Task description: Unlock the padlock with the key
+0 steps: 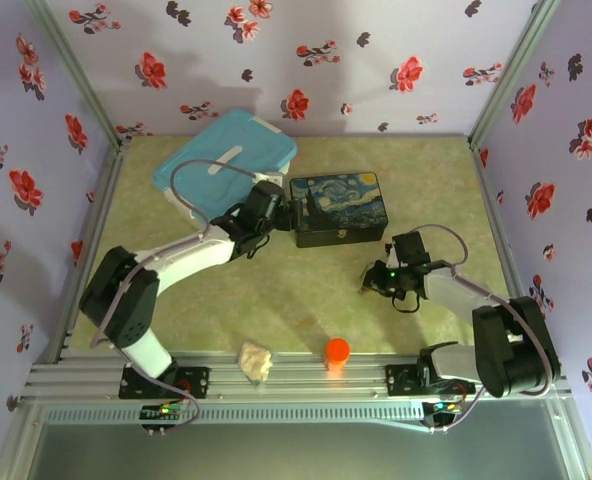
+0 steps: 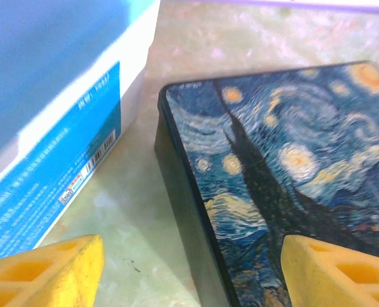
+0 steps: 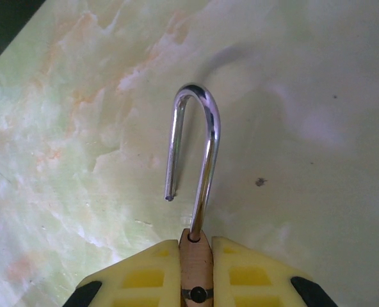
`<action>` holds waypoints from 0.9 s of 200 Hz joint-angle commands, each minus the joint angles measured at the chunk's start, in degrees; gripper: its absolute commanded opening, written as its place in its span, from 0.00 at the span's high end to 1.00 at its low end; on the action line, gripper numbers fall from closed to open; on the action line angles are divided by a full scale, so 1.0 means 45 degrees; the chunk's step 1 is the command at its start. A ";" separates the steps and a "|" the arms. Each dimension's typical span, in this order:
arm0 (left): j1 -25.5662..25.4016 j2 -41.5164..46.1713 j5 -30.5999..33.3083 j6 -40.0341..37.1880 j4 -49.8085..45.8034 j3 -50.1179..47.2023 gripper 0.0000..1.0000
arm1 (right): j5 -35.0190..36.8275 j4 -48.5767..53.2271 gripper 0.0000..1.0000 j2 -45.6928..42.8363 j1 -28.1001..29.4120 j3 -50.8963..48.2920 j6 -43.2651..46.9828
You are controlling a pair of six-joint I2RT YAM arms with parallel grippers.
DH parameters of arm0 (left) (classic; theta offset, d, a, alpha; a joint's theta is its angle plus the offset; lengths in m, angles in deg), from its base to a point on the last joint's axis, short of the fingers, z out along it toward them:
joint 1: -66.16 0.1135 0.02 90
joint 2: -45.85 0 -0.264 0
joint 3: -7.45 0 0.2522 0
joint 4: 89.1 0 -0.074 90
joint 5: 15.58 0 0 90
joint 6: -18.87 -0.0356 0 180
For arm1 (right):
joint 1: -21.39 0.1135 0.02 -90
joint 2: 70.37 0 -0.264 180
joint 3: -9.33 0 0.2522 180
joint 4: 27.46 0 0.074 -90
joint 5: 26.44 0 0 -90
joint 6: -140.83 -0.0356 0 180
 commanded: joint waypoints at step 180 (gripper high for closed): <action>0.3161 1.1051 0.4410 -0.1178 -0.4617 -0.6176 0.00 | 0.6861 0.2218 0.01 -0.3493 0.0022 0.1537 0.1571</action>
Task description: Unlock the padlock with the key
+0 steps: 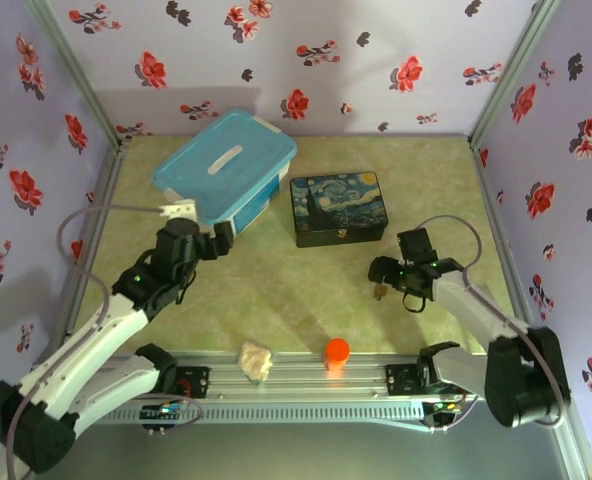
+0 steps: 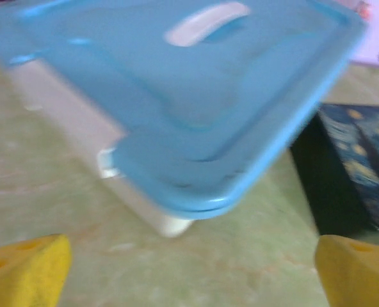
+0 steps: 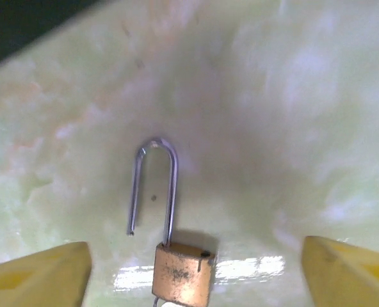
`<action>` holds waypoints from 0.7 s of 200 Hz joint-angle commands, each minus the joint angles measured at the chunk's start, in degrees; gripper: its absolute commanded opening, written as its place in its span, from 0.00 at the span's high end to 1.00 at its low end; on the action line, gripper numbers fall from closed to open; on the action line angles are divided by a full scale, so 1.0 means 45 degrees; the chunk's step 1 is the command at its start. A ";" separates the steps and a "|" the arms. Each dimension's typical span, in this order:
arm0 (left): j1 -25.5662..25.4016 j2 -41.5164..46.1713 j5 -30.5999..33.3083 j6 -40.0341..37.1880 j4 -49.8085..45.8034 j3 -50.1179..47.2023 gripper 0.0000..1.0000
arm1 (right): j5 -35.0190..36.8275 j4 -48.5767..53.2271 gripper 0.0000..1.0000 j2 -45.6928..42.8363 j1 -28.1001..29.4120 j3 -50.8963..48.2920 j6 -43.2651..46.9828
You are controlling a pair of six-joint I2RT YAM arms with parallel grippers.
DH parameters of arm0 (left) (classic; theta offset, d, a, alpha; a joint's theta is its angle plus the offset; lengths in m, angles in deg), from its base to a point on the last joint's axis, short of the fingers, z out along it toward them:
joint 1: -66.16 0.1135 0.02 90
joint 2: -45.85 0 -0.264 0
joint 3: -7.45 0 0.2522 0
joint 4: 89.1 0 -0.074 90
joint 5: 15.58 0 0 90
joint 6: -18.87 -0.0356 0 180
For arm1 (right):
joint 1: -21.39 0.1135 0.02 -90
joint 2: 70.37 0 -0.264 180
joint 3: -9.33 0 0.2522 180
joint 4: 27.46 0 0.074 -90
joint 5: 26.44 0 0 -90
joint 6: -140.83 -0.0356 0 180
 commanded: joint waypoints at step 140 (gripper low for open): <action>0.6300 -0.4846 -0.1077 -0.4213 1.4791 -0.6332 0.00 | 0.4890 -1.5740 0.01 0.2882 -0.2873 -0.3224 0.4476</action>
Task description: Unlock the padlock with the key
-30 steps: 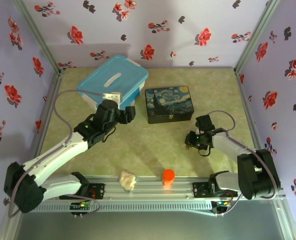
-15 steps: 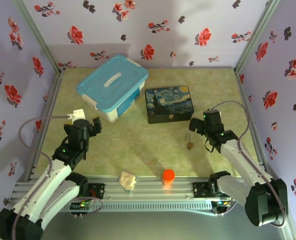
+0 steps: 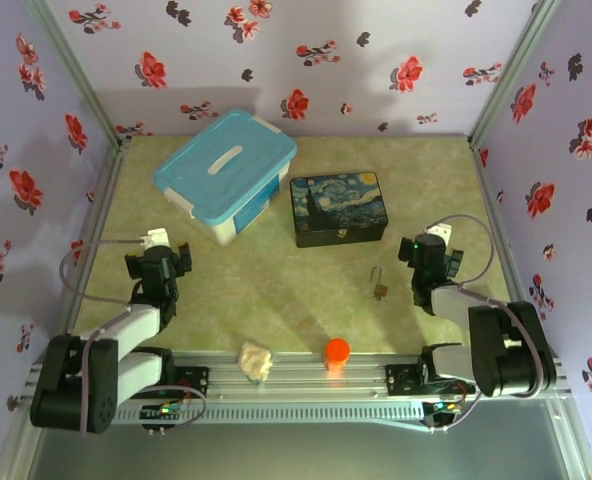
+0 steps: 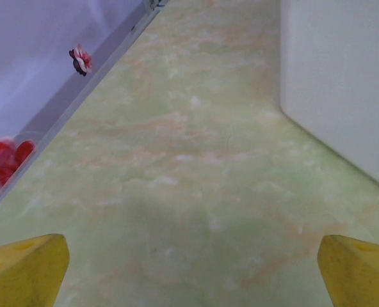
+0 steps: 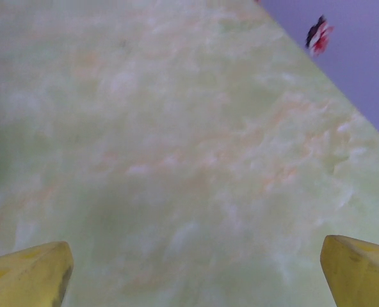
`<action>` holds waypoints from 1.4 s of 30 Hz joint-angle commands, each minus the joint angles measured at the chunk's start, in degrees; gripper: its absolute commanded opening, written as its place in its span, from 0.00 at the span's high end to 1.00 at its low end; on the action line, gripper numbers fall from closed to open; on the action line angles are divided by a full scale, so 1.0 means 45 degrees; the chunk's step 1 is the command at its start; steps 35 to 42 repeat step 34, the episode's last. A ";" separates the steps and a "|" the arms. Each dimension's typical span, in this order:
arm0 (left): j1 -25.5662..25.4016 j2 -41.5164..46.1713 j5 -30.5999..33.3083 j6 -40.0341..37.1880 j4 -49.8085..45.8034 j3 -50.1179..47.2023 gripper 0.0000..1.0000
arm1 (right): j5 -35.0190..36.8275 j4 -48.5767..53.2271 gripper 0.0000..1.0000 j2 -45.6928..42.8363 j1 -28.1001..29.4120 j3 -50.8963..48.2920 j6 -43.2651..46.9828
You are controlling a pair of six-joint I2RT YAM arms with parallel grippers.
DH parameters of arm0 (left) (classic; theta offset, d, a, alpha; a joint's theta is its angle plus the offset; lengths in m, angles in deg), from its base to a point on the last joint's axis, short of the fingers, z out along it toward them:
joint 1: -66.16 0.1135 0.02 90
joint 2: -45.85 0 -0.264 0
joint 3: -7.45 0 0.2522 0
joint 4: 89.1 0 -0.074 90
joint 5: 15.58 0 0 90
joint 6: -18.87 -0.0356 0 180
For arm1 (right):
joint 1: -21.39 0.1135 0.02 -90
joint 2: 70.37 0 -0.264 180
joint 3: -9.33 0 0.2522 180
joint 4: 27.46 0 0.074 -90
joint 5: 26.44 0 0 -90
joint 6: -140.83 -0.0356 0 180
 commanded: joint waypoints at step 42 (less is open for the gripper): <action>0.1220 -0.5267 -0.1937 -0.0512 0.4893 0.2123 0.00 | -0.2291 -0.4670 0.01 0.3444 -0.0899 0.1104 0.0418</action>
